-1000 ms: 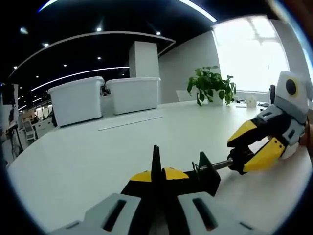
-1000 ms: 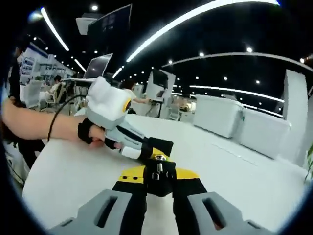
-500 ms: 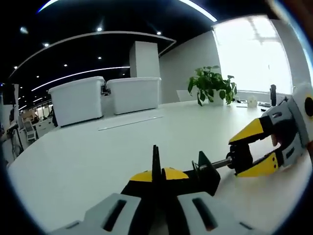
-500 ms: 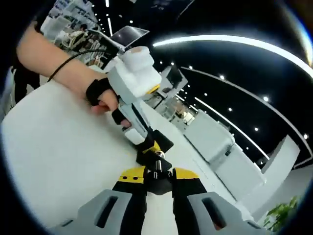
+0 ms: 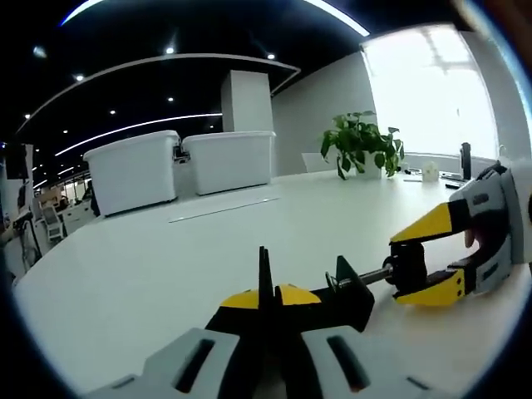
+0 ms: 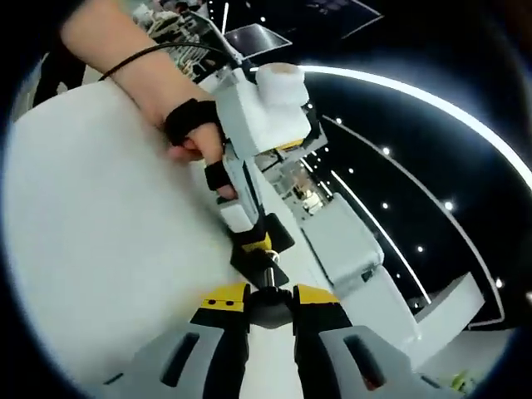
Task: Clamp the fixed fixture on the desktop, loosen the retaining clip, secure it to the edge of the desk, and tighten the retaining clip.
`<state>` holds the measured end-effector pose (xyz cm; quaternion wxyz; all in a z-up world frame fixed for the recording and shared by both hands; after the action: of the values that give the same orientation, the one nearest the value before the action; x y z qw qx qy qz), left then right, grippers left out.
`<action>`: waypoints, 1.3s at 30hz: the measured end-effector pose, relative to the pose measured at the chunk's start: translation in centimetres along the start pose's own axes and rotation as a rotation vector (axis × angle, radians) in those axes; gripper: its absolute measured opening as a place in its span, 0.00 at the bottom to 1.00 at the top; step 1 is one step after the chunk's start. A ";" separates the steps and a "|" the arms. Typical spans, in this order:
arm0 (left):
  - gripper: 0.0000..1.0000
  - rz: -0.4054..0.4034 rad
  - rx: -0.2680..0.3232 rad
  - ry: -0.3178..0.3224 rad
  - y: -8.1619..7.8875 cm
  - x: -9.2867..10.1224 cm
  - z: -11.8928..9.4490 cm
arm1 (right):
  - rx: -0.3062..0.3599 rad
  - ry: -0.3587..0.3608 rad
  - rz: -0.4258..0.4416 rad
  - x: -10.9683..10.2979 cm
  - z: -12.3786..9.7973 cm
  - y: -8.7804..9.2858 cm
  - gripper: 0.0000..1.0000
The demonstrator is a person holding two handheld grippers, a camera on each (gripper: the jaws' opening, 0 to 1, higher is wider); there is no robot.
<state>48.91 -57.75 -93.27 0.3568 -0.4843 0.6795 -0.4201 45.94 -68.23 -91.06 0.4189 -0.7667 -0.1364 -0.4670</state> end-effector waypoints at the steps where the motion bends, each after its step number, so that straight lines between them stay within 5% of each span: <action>1: 0.06 -0.001 0.000 0.000 0.0 0.0 0.0 | 0.012 0.002 0.037 0.2 -0.1 -0.1 0.21; 4: 0.06 0.006 0.003 0.000 0.0 0.1 0.0 | 0.101 -0.073 0.370 1.4 -0.7 -0.8 0.36; 10: 0.06 0.011 0.005 -0.001 0.0 0.1 0.0 | 0.068 -0.210 0.910 3.3 -0.3 2.3 0.32; 14: 0.06 0.013 0.006 0.000 0.1 0.2 -0.1 | 0.021 -0.293 1.047 2.6 -0.1 3.3 0.27; 17: 0.06 0.019 0.007 -0.002 0.1 0.2 -0.1 | 0.038 -0.301 1.032 2.4 -0.2 2.7 0.21; 19: 0.06 0.019 0.007 -0.002 0.1 0.2 -0.1 | 0.028 -0.297 0.948 1.9 0.0 2.4 0.20; 24: 0.06 0.018 0.007 -0.005 0.1 0.3 -0.2 | 0.031 -0.291 0.951 1.9 0.0 2.2 0.20; 28: 0.06 0.019 0.007 -0.007 0.1 0.3 -0.2 | 0.040 -0.249 0.817 1.8 -0.1 1.7 0.20; 33: 0.06 0.014 0.006 -0.011 0.1 0.3 -0.2 | 0.049 -0.137 0.495 1.2 -0.3 0.7 0.19; 39: 0.06 0.011 0.005 -0.011 0.1 0.1 -0.1 | 0.042 -0.115 0.434 1.0 -0.2 0.6 0.19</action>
<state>48.76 -57.77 -93.30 0.3640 -0.4820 0.6792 -0.4170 46.72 -68.92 -90.54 0.5171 -0.7944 -0.0014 -0.3187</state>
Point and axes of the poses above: the point that each gripper's makers call its tool centre point, and the gripper's own axes: z roughly forward along the fingers, x roughly to its right, y roughly out of its underside, the point moved 5 cm from there along -z, roughly backward along the fingers, and after that the axes turned 11 degrees about -x, right-handed, at the moved point
